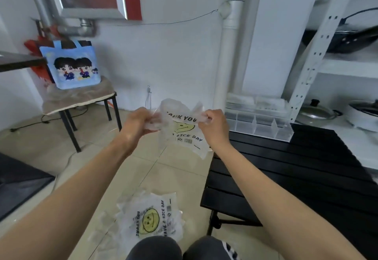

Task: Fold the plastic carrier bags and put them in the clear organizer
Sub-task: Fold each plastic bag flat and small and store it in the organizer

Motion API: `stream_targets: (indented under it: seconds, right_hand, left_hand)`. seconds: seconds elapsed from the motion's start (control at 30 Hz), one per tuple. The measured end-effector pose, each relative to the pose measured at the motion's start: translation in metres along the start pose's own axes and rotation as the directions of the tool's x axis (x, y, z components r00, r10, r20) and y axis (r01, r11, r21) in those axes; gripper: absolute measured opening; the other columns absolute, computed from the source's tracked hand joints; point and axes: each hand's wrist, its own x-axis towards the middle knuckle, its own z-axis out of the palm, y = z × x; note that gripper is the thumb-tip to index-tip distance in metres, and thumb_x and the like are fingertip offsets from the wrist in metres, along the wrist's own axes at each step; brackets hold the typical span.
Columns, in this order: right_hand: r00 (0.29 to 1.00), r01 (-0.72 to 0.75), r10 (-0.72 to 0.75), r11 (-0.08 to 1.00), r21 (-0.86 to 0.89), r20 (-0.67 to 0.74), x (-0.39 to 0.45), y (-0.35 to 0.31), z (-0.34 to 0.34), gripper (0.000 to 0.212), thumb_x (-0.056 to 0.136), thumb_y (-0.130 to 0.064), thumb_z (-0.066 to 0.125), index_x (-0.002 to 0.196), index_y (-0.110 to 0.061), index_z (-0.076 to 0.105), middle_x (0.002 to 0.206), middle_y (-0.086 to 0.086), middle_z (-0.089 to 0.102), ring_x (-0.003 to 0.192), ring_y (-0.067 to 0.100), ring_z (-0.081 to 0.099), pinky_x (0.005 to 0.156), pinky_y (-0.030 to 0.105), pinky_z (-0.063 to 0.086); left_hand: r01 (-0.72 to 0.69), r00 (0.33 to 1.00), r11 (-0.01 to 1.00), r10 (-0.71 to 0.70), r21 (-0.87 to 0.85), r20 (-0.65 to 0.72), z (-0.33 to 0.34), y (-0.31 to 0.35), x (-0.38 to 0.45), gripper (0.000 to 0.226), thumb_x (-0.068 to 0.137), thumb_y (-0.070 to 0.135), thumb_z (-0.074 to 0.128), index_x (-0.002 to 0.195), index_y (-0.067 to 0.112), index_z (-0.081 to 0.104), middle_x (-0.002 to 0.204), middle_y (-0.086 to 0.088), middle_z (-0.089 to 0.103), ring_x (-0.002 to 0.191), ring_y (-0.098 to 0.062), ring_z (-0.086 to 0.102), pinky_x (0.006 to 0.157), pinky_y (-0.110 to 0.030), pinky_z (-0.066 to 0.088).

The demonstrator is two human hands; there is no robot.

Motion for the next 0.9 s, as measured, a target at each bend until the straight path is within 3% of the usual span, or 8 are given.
stream_targets:
  seconds: [0.13, 0.2, 0.43, 0.57, 0.73, 0.83, 0.9]
  right_hand:
    - [0.972, 0.051, -0.114, 0.955, -0.293, -0.205, 0.009, 0.012, -0.049, 0.013, 0.081, -0.014, 0.065, 0.091, -0.021, 0.069, 0.106, -0.006, 0.055, 0.104, 0.016, 0.048, 0.081, 0.034, 0.028]
    - [0.948, 0.042, -0.147, 0.937, -0.346, -0.283, 0.012, 0.026, -0.074, 0.016, 0.081, -0.016, 0.068, 0.094, -0.025, 0.07, 0.11, -0.005, 0.055, 0.105, 0.017, 0.047, 0.082, 0.033, 0.03]
    - [0.907, 0.126, -0.162, 0.985, -0.117, -0.39, -0.001, 0.079, -0.142, 0.026, 0.081, 0.003, 0.064, 0.085, -0.022, 0.06, 0.1, -0.012, 0.047, 0.095, 0.015, 0.051, 0.072, 0.023, 0.042]
    - [0.922, 0.091, -0.074, 0.996, 0.027, -0.379, -0.039, 0.112, -0.161, 0.011, 0.084, -0.007, 0.068, 0.089, -0.016, 0.064, 0.099, -0.01, 0.051, 0.091, 0.015, 0.054, 0.077, 0.029, 0.049]
    - [0.938, -0.03, 0.015, 0.999, -0.037, -0.346, -0.082, 0.158, -0.166, 0.019, 0.085, -0.004, 0.065, 0.085, -0.021, 0.059, 0.095, -0.013, 0.05, 0.087, 0.012, 0.055, 0.069, 0.027, 0.048]
    - [0.962, -0.045, 0.014, 0.993, -0.109, -0.272, -0.107, 0.184, -0.167, 0.019, 0.088, -0.005, 0.061, 0.084, -0.023, 0.059, 0.097, -0.014, 0.05, 0.089, 0.005, 0.053, 0.07, 0.027, 0.048]
    - [0.979, -0.083, 0.054, 0.986, -0.142, -0.195, -0.116, 0.199, -0.169, 0.018, 0.089, -0.007, 0.062, 0.087, -0.025, 0.06, 0.099, -0.018, 0.05, 0.09, 0.001, 0.052, 0.073, 0.029, 0.05]
  left_hand:
    - [-0.212, 0.976, 0.961, 0.218, 0.175, -0.016, 0.053, 0.017, 0.0, 0.015, 0.093, 0.0, 0.045, 0.082, 0.006, 0.054, 0.077, 0.002, 0.067, 0.069, -0.005, 0.065, 0.064, -0.015, 0.05]
    - [-0.29, 0.956, 0.932, 0.294, 0.218, 0.017, 0.079, 0.022, -0.002, 0.016, 0.091, -0.004, 0.042, 0.084, 0.003, 0.055, 0.075, 0.0, 0.062, 0.064, -0.002, 0.058, 0.062, -0.012, 0.048]
    - [-0.443, 0.891, 0.859, 0.388, 0.258, 0.236, 0.143, 0.013, -0.018, 0.031, 0.082, -0.014, 0.036, 0.078, 0.009, 0.057, 0.081, 0.002, 0.058, 0.076, -0.009, 0.052, 0.069, -0.013, 0.041]
    - [-0.41, 0.885, 0.871, 0.308, 0.271, 0.35, 0.165, -0.005, -0.033, 0.033, 0.084, -0.01, 0.037, 0.078, 0.01, 0.062, 0.078, 0.007, 0.061, 0.079, -0.01, 0.055, 0.072, -0.013, 0.04]
    - [-0.332, 0.855, 0.873, 0.12, 0.356, 0.504, 0.174, -0.032, -0.049, 0.032, 0.077, 0.014, 0.034, 0.078, 0.011, 0.065, 0.088, -0.004, 0.065, 0.089, -0.023, 0.056, 0.084, -0.033, 0.042]
    - [-0.239, 0.781, 0.898, -0.05, 0.371, 0.623, 0.173, -0.044, -0.055, 0.039, 0.081, 0.022, 0.033, 0.086, 0.01, 0.069, 0.097, -0.006, 0.067, 0.099, -0.025, 0.057, 0.092, -0.034, 0.043]
    - [-0.122, 0.711, 0.905, -0.207, 0.408, 0.672, 0.171, -0.054, -0.056, 0.044, 0.087, 0.037, 0.036, 0.1, 0.016, 0.072, 0.106, 0.004, 0.069, 0.106, -0.014, 0.06, 0.094, -0.024, 0.041]
